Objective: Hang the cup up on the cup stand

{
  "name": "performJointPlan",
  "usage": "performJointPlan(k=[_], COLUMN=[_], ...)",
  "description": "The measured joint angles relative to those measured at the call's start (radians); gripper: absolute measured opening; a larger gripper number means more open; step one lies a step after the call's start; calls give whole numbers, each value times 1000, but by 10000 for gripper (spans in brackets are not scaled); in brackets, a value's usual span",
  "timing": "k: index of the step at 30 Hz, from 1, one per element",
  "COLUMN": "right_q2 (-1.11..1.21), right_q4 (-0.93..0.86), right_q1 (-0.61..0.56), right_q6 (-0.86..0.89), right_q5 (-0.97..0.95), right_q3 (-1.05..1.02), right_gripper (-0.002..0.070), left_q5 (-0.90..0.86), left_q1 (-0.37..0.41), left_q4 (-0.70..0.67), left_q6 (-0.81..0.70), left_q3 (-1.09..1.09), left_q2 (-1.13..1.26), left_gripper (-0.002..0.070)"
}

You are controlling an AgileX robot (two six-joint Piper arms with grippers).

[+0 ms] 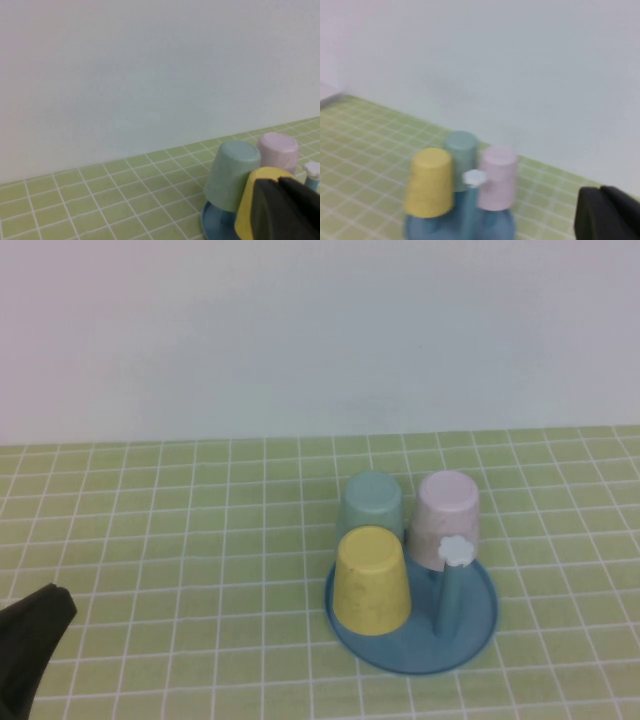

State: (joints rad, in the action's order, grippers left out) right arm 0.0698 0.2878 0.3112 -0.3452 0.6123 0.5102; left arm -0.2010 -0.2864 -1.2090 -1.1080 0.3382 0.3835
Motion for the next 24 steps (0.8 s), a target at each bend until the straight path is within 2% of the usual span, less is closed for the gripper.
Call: performJointPlan(k=[7,18,21,24], right_q2=[0,0,4,13], right_q4=[-200,-480,-569,-752], right_q1=[-115,-120,-120,-120], right_q6=[0,45,115,306], right_q5=[-70,-102,-89,-82], right_q3=[0,-27,-86,-157], right_gripper=[-1,-1,-1,-1], left_q5=[-22,-22,-22,-22], left_q1=[0,0,0,0], left_q4=[0,0,0,0], left_q6=[11,11,11,3], left_q3=[0,0,0,0], left_q2=[0,0,0,0], left_gripper=[0,0,0,0])
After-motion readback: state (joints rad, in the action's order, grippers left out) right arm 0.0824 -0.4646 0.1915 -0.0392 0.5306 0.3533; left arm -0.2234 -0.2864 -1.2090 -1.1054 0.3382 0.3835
